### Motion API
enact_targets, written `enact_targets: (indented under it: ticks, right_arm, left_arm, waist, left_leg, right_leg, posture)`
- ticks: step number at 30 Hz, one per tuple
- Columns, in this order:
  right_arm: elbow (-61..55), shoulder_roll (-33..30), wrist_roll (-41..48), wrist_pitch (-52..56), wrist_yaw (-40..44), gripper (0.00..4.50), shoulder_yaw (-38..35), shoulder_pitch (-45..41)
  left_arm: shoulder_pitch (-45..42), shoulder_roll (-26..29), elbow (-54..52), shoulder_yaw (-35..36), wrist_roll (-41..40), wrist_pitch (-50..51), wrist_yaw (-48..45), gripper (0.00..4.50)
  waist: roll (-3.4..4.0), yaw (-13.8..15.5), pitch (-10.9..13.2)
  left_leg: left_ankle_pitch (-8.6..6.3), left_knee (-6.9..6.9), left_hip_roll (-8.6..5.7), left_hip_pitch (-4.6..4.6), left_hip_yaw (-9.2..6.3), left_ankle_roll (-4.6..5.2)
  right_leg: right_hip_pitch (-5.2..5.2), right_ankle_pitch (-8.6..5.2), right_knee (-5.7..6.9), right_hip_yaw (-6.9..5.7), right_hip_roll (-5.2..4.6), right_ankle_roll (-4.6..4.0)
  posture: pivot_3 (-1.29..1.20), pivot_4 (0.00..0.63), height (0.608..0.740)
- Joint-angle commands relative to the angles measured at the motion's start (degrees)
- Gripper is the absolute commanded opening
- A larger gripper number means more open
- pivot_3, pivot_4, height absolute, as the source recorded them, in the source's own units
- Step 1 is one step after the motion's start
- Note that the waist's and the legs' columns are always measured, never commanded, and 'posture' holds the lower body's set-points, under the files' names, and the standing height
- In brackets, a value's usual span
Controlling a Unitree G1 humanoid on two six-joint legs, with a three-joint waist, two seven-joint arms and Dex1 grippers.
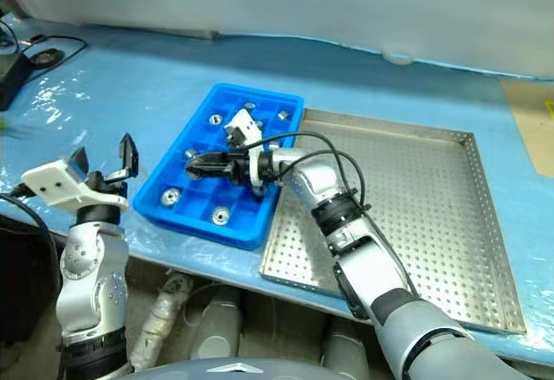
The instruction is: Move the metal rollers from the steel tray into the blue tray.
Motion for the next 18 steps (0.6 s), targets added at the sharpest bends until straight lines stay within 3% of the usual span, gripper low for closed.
enact_targets:
  ticks: [1,10,17,18]
  right_arm:
    - [4.1,1.9,-2.3,-4.4,-2.1,1.2,-3.1,-2.4]
    - [8.7,2.6,-6.8,-7.1,-2.0,1.2,-4.5,-1.8]
    - [5.7,1.5,-6.9,-6.4,0.0,3.53,-5.7,-0.1]
    - [4.9,1.5,-6.2,-6.3,-0.1,3.53,-6.6,-0.1]
  left_arm:
    - [1.1,0.7,-2.5,1.8,-1.2,-1.1,0.3,4.5]
    - [-0.2,1.5,0.1,0.8,-3.0,-0.3,-0.3,4.5]
    - [-6.5,3.1,2.2,-3.4,-4.2,0.7,-3.6,4.5]
    - [-8.0,3.7,2.8,-4.4,-4.2,0.8,-4.6,4.5]
  waist:
    - [0.0,0.3,0.0]
    - [0.01,1.7,0.0]
    - [0.01,1.7,0.0]
    - [0.01,1.7,0.0]
  left_leg:
    - [0.01,0.0,0.02,0.0,-0.02,-0.02]
    - [0.02,0.02,0.04,-0.02,-0.03,-0.04]
    - [0.04,0.04,0.04,0.0,-0.03,-0.06]
    - [0.05,0.04,0.05,0.0,-0.05,-0.08]
  right_leg:
    - [0.0,0.01,0.01,-0.01,0.03,-0.02]
    - [-0.04,0.06,0.02,0.02,0.09,-0.1]
    - [-0.04,0.06,0.09,0.03,0.1,-0.11]
    - [-0.04,0.06,0.13,0.02,0.1,-0.11]
  posture:
    - [0.49,0.15,0.74]
    - [0.46,0.15,0.74]
    - [0.42,0.15,0.74]
    - [0.42,0.15,0.74]
